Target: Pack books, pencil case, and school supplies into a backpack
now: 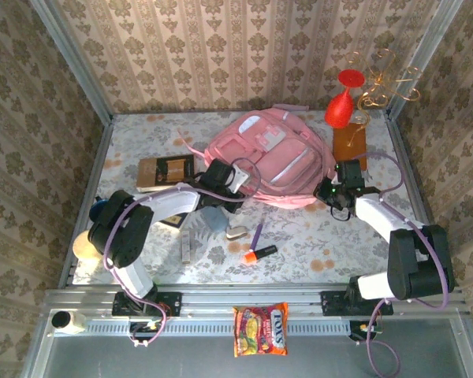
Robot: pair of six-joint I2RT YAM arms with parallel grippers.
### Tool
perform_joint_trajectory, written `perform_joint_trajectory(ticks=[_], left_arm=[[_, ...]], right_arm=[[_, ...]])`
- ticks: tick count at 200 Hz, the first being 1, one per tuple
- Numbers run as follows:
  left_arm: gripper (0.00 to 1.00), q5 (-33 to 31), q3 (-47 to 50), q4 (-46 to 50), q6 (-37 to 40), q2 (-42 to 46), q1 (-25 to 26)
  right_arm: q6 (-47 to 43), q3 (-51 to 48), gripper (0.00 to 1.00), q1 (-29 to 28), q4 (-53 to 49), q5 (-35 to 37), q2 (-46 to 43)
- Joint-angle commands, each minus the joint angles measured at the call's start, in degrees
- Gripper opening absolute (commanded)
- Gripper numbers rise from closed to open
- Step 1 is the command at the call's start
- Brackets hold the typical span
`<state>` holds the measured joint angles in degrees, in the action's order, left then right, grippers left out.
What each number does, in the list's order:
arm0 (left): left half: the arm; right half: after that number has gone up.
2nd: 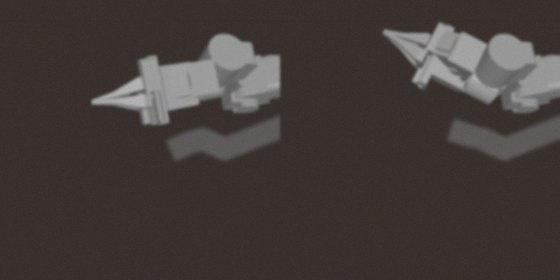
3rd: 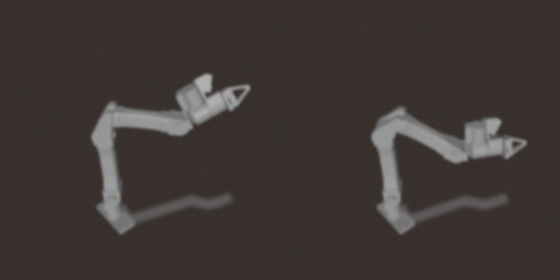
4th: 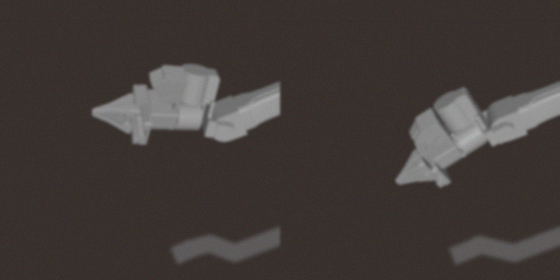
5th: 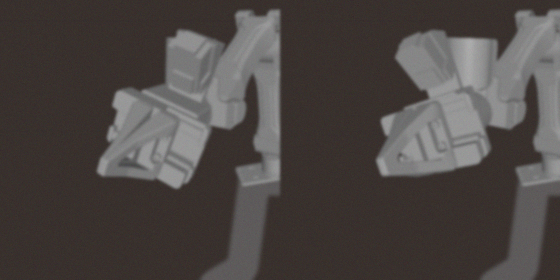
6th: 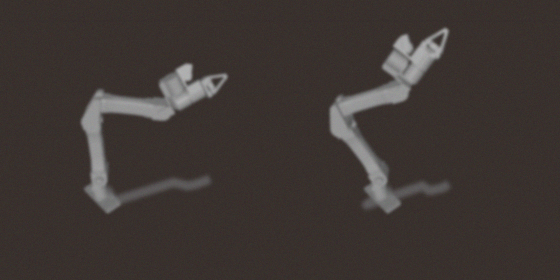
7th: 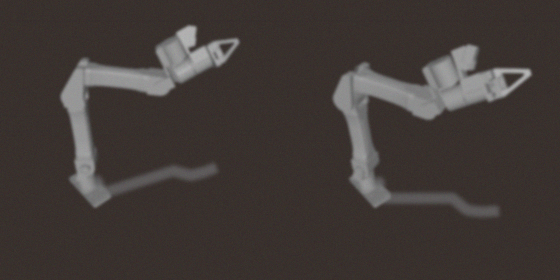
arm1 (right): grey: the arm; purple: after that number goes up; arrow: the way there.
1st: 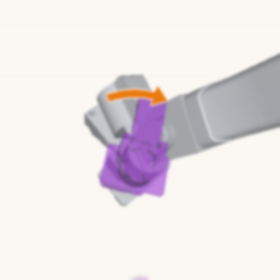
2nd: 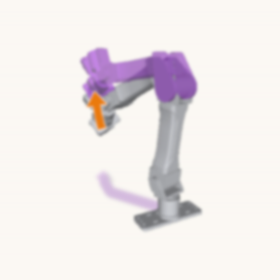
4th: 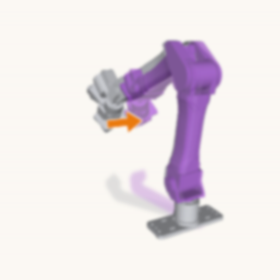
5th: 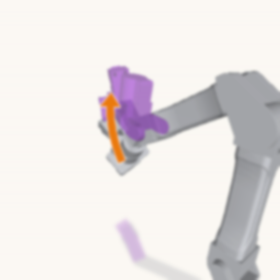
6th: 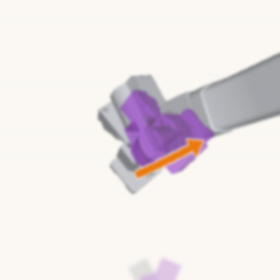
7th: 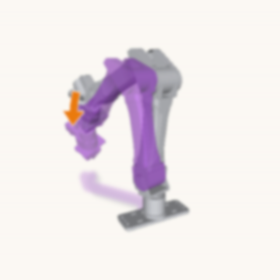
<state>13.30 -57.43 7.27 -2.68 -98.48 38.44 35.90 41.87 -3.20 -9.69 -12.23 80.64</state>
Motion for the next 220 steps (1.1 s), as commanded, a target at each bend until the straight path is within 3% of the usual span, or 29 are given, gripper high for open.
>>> perform_joint_trajectory(ticks=[1, 97, 178, 196, 220], left_arm=[[0.0, -2.7, 1.0, 0.8, 1.8, 1.1, -1.6], [0.0, -11.1, 0.8, 0.1, 2.5, 0.5, -5.0], [0.0, -11.1, 0.5, 0.7, 2.8, 0.7, -6.8], [0.23, -10.1, 0.5, 1.1, 2.7, 2.3, -6.8], [0.37, -11.8, 0.3, 3.8, 1.3, 5.5, -6.8]], right_arm=[[-1.8, 1.6, 0.01, 0.7, -0.2, -1.0, 0.7], [-4.1, 1.1, 0.0, 0.7, -1.1, -0.3, 1.4], [-1.2, -1.6, 0.03, -1.0, 3.6, -5.1, 2.2], [1.0, -2.0, 0.1, -4.8, 5.9, -5.2, 2.9], [3.3, -1.8, 0.22, -10.9, 7.8, -4.4, 3.9]])
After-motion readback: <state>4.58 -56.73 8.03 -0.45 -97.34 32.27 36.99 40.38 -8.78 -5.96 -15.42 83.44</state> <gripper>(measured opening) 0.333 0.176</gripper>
